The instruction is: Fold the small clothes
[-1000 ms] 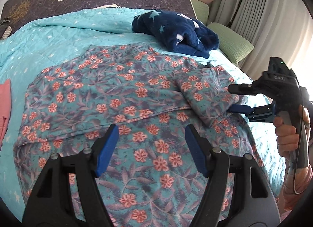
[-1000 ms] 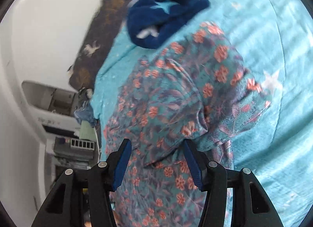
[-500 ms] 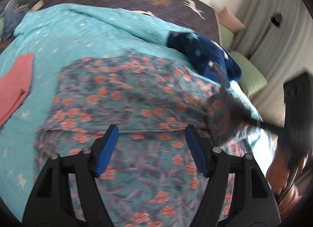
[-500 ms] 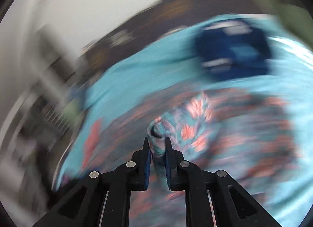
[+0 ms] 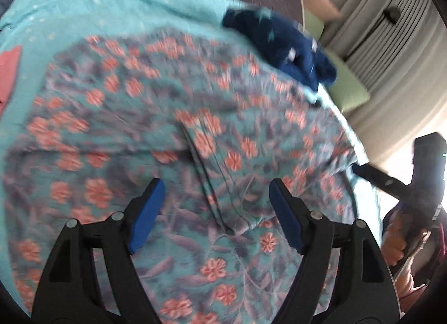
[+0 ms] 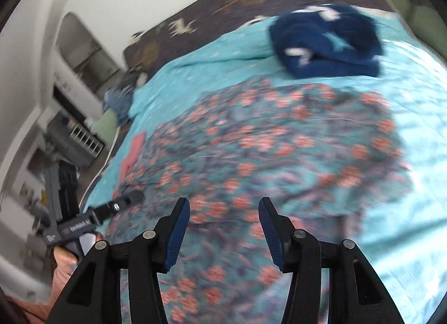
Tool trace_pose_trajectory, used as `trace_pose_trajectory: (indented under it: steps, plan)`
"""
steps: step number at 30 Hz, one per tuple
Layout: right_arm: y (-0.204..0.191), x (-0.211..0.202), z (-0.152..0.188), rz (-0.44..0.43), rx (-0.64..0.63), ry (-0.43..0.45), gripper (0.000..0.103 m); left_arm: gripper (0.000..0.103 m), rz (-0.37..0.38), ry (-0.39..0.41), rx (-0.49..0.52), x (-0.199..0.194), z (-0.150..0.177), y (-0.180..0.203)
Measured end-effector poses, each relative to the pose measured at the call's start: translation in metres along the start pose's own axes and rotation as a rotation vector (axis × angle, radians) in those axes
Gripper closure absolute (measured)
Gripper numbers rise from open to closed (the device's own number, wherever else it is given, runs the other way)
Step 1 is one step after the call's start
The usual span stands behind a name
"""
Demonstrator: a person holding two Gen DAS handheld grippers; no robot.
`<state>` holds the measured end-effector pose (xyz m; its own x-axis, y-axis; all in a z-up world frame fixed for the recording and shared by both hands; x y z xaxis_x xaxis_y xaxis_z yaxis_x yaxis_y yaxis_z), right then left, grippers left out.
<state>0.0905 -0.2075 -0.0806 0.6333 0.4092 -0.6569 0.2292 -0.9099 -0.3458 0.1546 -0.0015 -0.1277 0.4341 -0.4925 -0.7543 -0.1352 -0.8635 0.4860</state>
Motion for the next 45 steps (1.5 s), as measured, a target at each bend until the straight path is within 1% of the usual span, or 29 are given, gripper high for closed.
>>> trace_pose_trajectory:
  steps: [2, 3, 4, 5, 6, 7, 9, 11, 13, 15, 16, 18, 20, 22, 25, 27, 30, 33, 34, 35, 37, 38, 40, 41, 45]
  plan:
    - [0.01, -0.011, 0.005, 0.026, 0.015, 0.009, 0.049, 0.027, -0.022, 0.01, 0.036, 0.007, -0.001, 0.007]
    - [0.016, -0.015, 0.006, 0.044, 0.024, 0.015, 0.049, 0.033, -0.021, 0.011, 0.054, 0.008, -0.003, 0.011]
    - [0.02, -0.019, 0.006, 0.059, 0.032, 0.019, 0.048, 0.056, -0.008, 0.007, 0.065, 0.009, -0.005, 0.016]
    - [0.025, -0.022, 0.007, 0.075, 0.042, 0.024, 0.048, 0.085, 0.009, -0.007, 0.065, 0.011, -0.007, 0.019]
    - [0.031, -0.028, 0.008, 0.09, 0.055, 0.028, 0.048, 0.097, 0.026, -0.032, 0.056, 0.013, -0.009, 0.021]
    - [0.037, -0.036, 0.008, 0.108, 0.071, 0.033, 0.048, 0.097, 0.033, -0.035, 0.046, 0.012, -0.012, 0.023]
    - [0.045, -0.046, 0.009, 0.137, 0.088, 0.041, 0.048, 0.097, 0.037, 0.028, 0.07, -0.001, -0.021, 0.032]
    - [0.053, -0.048, 0.007, 0.187, 0.091, 0.05, 0.047, 0.097, 0.057, 0.079, 0.092, -0.018, -0.034, 0.044]
    - [0.063, -0.05, 0.008, 0.271, 0.078, 0.047, 0.046, 0.097, 0.079, 0.128, 0.116, -0.034, -0.053, 0.057]
    - [0.074, -0.05, 0.007, 0.366, 0.057, 0.033, 0.045, 0.097, 0.071, 0.198, 0.132, -0.05, -0.074, 0.067]
    - [0.077, -0.049, 0.008, 0.391, 0.049, 0.029, 0.045, 0.097, 0.071, 0.236, 0.139, -0.058, -0.086, 0.072]
    - [0.085, -0.045, 0.009, 0.429, 0.049, 0.014, 0.045, 0.097, 0.072, 0.28, 0.147, -0.069, -0.103, 0.079]
    - [0.09, -0.038, 0.01, 0.402, 0.069, -0.011, 0.044, 0.097, 0.067, 0.31, 0.165, -0.079, -0.119, 0.086]
    - [0.09, -0.029, 0.012, 0.36, 0.072, -0.045, 0.044, 0.097, 0.052, 0.335, 0.188, -0.086, -0.127, 0.091]
    - [0.089, -0.014, 0.008, 0.346, 0.032, -0.073, 0.044, 0.097, 0.023, 0.384, 0.211, -0.099, -0.139, 0.091]
    - [0.089, -0.005, 0.003, 0.356, 0.026, -0.093, 0.044, 0.097, 0.008, 0.417, 0.202, -0.112, -0.143, 0.08]
    - [0.086, 0.007, -0.004, 0.355, 0.018, -0.105, 0.044, 0.097, -0.01, 0.442, 0.162, -0.123, -0.149, 0.058]
    - [0.084, 0.02, -0.01, 0.393, 0.0, -0.119, 0.044, 0.097, -0.026, 0.452, 0.087, -0.13, -0.155, 0.024]
    - [0.084, 0.022, -0.011, 0.424, -0.006, -0.117, 0.044, 0.097, -0.024, 0.449, 0.055, -0.13, -0.157, 0.009]
    - [0.084, 0.022, -0.012, 0.453, -0.013, -0.112, 0.044, 0.097, -0.028, 0.442, 0.042, -0.128, -0.156, 0.001]
    - [0.083, 0.021, -0.012, 0.51, -0.032, -0.104, 0.044, 0.097, -0.068, 0.413, 0.01, -0.118, -0.153, -0.022]
    - [0.083, 0.021, -0.011, 0.512, -0.036, -0.108, 0.044, 0.097, -0.086, 0.389, -0.006, -0.109, -0.148, -0.034]
    - [0.082, 0.022, -0.006, 0.477, -0.036, -0.124, 0.044, 0.097, -0.106, 0.345, -0.036, -0.096, -0.14, -0.052]
    - [0.08, 0.021, -0.004, 0.462, -0.038, -0.131, 0.044, 0.097, -0.108, 0.314, -0.063, -0.087, -0.134, -0.063]
    - [0.073, 0.01, 0.003, 0.435, -0.075, -0.146, 0.044, 0.097, -0.109, 0.243, -0.14, -0.066, -0.112, -0.092]
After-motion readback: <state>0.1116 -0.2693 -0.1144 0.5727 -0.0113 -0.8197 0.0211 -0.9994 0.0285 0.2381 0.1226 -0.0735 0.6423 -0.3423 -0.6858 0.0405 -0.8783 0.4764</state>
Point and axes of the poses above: each gripper's, at about its wrist camera, not at the fingertips, and x roughly the way its jaws point, y to its right, z to its underside, the point moved 6 cm from there along x, roughly the way its jaws point, and after that the axes turned 11 degrees about -x, right-handed, at the moved point
